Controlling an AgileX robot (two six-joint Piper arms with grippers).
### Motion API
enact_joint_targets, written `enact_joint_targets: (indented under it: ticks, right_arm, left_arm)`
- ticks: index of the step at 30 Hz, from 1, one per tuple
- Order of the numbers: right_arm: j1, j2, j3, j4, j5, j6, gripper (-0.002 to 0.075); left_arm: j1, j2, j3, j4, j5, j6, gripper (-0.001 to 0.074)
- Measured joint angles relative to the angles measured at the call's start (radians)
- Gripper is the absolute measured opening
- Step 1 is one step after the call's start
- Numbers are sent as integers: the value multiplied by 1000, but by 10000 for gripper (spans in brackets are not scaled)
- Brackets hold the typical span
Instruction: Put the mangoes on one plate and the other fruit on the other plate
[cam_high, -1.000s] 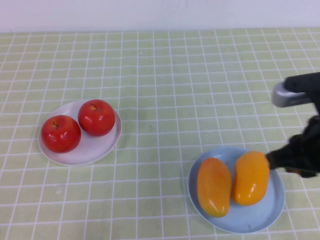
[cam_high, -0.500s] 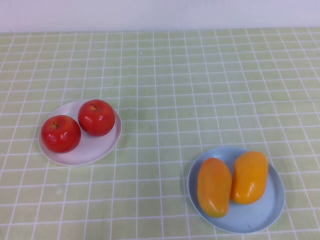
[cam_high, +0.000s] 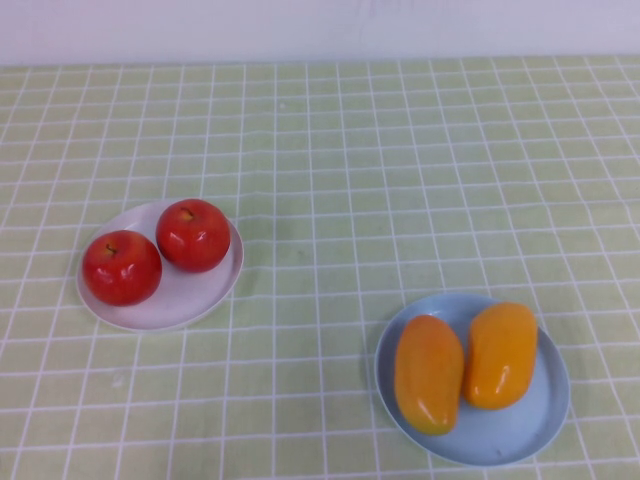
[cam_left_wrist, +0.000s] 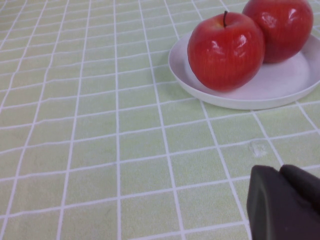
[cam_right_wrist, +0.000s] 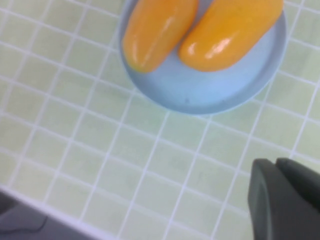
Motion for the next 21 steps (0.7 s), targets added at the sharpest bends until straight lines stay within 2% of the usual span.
enact_joint_targets:
  ticks: [4, 11, 14, 18, 21]
  right_arm:
    - [-39, -27, 139, -34, -207, -2, -15]
    - [-318, -288, 572, -48, -782, -8, -15]
    - [-423, -417, 753, -48, -963, -8, -15]
    - [-498, -586, 927, -56, -1115, -9, -15]
    - [-520, -674, 975, -58, -1132, -9, -15]
  left_arm:
    - [0, 0, 0, 0, 0, 0, 2]
    - [0, 0, 0, 0, 0, 0, 2]
    - [0, 0, 0, 0, 0, 0, 2]
    - [0, 0, 0, 0, 0, 0, 2]
    - [0, 0, 0, 0, 0, 0, 2]
